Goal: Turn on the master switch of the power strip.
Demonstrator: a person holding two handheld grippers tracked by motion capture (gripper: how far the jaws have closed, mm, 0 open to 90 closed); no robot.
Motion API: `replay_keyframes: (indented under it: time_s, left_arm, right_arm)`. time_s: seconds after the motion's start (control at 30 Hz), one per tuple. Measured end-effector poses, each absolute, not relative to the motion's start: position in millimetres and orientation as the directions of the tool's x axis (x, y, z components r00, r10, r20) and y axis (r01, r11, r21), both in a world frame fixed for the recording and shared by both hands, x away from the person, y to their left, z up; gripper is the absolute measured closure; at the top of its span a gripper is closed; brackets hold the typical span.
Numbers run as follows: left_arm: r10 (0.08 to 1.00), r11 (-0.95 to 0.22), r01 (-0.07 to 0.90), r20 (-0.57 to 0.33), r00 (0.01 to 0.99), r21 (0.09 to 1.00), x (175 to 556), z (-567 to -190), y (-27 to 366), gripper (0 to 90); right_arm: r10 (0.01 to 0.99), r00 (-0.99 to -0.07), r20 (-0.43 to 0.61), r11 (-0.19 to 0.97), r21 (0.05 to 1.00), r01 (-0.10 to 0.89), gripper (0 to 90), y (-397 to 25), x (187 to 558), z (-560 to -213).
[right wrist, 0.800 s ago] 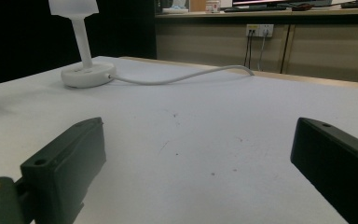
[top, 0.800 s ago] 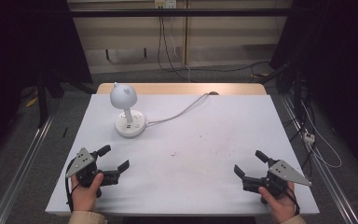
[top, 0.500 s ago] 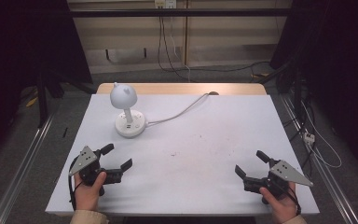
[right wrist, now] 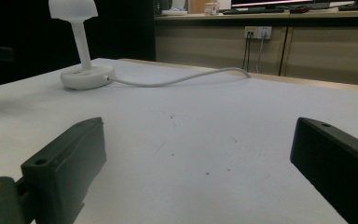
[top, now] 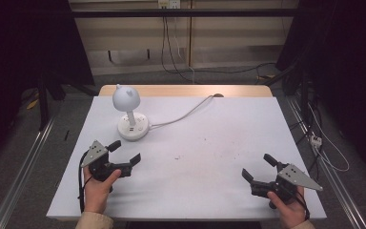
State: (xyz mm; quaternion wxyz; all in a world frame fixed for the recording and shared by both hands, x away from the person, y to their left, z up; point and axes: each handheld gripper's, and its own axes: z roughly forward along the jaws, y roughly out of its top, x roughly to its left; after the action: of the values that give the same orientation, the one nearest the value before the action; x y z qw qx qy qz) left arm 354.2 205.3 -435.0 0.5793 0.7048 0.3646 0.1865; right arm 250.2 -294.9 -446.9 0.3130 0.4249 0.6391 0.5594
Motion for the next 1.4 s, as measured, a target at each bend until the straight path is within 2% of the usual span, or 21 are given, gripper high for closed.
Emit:
replay_keyframes:
  time_s: [0.33, 0.5, 1.17, 1.4]
  left_arm:
    - [0.747, -0.042, 0.339, -0.195, 0.636, 0.94, 365, -438, 204, 6.0]
    - [0.751, -0.048, 0.329, -0.183, 0.635, 0.943, 370, -437, 203, 6.4]
    - [0.77, -0.099, 0.329, -0.137, 0.624, 0.939, 396, -435, 190, 19.0]
    - [0.766, -0.109, 0.336, -0.136, 0.628, 0.935, 402, -437, 185, 27.3]
  right_arm:
    - [0.895, -0.441, 0.07, 0.019, 0.981, 0.194, 3.1, -297, 250, -447]
    - [0.895, -0.442, 0.064, 0.025, 0.981, 0.194, 3.1, -296, 250, -447]
    - [0.894, -0.442, 0.065, 0.023, 0.981, 0.192, 3.3, -297, 250, -446]
    - [0.896, -0.439, 0.069, 0.019, 0.981, 0.193, 3.3, -299, 250, -446]
